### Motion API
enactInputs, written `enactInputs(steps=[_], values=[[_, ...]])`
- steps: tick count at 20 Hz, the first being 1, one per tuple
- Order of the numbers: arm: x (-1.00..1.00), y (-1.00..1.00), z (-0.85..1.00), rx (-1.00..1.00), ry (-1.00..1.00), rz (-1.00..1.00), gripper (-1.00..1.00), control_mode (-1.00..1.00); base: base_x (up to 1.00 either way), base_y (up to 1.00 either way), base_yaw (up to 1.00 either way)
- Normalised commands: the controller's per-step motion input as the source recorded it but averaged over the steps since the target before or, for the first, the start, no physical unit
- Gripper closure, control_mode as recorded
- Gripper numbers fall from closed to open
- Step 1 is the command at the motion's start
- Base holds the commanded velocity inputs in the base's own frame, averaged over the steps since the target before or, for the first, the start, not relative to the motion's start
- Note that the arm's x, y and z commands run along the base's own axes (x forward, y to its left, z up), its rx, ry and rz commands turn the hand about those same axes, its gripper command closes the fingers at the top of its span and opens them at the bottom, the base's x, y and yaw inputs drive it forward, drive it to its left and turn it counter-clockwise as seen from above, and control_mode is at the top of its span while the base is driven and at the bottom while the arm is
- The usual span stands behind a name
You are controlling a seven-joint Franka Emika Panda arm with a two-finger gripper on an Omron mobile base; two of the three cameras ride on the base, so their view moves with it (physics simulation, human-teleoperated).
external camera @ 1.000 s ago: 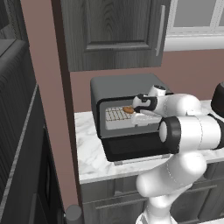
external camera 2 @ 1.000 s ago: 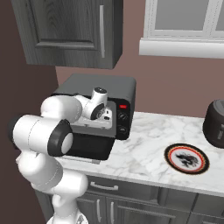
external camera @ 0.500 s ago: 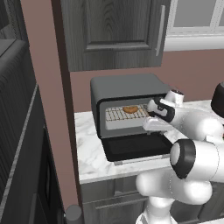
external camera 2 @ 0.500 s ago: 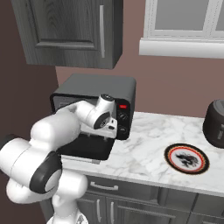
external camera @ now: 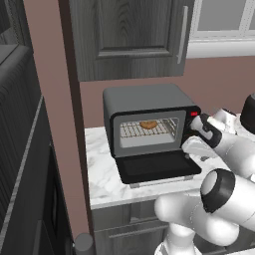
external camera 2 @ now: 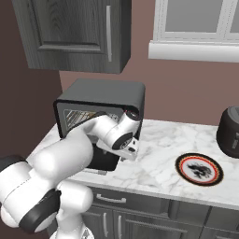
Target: Pick up the bagel from the plate, place it on the toaster oven rack, close the door, and set the timer.
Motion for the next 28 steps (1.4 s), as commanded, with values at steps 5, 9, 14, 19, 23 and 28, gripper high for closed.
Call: enactInputs(steps=[5,9,14,19,23,28], values=[[0.00,-0.09,-0.11,0.14,0.21,-0.07,-1.00,-1.00,0.00,0.00,0.00],[0.00,-0.01,-0.18,0.13,0.19,-0.06,-1.00,-1.00,0.00,0.00,0.00],[-0.22,-0.01,-0.07,0.13,0.10,-0.07,-1.00,-1.00,0.00,0.00,0.00],[-0.36,0.00,-0.02,0.14,0.03,-0.07,-1.00,-1.00,0.00,0.00,0.00],[-0.19,0.00,0.00,0.14,0.00,-0.06,-1.00,-1.00,0.00,0.00,0.00],[0.09,0.11,0.00,0.12,0.00,-0.07,-1.00,-1.00,0.00,0.00,0.00]])
